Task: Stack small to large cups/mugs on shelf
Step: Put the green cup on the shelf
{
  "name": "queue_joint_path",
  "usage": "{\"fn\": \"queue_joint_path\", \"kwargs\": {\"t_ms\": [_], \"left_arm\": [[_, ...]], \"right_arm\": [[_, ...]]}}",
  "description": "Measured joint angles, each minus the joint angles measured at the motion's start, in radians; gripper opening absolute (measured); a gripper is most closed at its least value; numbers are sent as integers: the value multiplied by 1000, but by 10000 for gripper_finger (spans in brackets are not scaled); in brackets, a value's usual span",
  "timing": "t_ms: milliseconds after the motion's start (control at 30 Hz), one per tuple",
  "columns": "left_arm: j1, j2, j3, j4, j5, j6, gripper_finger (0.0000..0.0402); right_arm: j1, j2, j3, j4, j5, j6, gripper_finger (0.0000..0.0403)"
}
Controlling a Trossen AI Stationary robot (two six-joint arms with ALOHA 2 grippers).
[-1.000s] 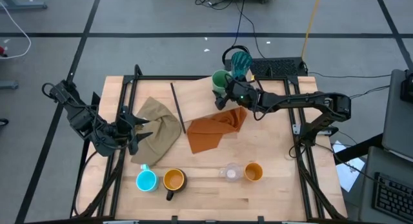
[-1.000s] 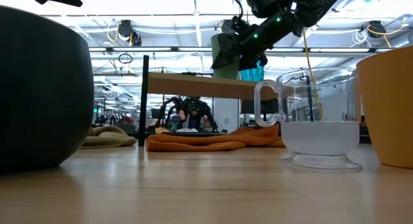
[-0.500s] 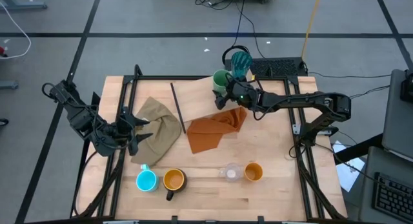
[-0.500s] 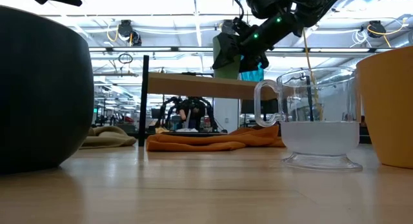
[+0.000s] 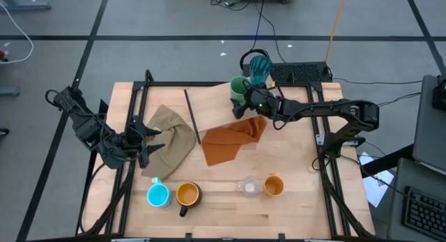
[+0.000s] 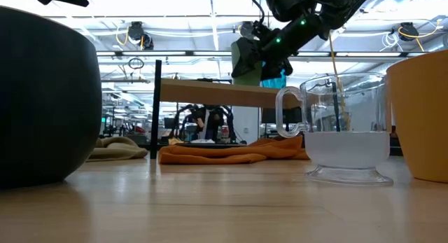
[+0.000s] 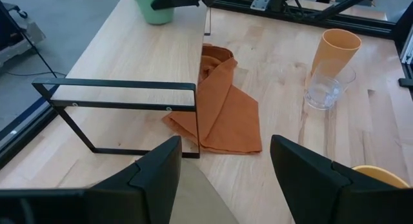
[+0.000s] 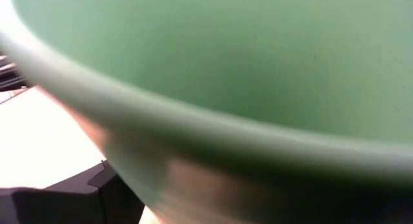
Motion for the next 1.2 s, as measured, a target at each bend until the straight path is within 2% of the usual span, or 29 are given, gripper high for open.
{"fn": "queue_joint_path", "kwargs": {"t_ms": [200,333,1200], "left_arm": [[0,0,0,0,0,0,239],[0,0,0,0,0,0,239],[0,1,0,5,1,-3,239]], "right_arm": [[-34,0,0,17,-7,-13,355],[-45,0,0,37,-84,-27,355],[-24,0,0,-15,-83,0,354]]}}
